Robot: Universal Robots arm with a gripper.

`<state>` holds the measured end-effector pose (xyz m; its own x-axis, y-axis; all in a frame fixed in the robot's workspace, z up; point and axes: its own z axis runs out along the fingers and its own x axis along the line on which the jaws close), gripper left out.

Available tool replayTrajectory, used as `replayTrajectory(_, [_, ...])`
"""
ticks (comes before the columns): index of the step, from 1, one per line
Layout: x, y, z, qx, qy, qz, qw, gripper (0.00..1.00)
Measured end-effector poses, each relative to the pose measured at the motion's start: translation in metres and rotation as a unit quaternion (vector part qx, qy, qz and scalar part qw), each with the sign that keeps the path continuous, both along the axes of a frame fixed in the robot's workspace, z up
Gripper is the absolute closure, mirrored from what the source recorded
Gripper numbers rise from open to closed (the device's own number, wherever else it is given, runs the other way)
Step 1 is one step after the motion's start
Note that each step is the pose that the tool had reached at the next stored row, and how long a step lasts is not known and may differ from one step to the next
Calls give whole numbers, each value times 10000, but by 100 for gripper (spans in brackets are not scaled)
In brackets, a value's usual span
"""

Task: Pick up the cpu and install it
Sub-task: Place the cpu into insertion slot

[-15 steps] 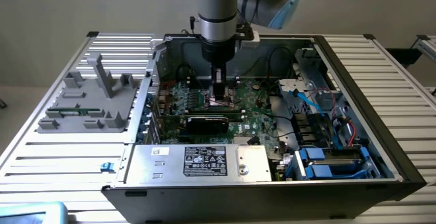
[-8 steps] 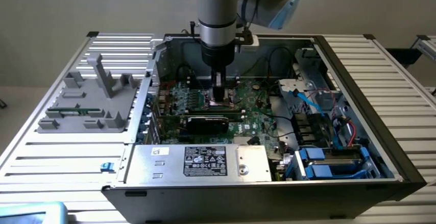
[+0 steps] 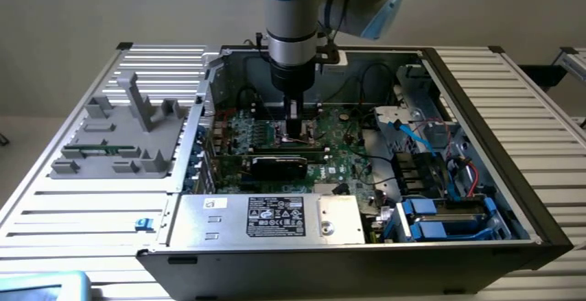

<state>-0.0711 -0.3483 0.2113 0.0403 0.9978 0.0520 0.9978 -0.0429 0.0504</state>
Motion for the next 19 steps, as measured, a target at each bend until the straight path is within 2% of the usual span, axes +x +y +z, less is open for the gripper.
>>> replayTrajectory(12, [0,21,-20,22,6,0,10000,46])
replayTrajectory(14, [0,20,-32,36,17,0,10000,46])
replayTrajectory(17, [2,21,-43,76,44,0,10000,46])
replayTrajectory(19, [5,21,-50,80,47,0,10000,46])
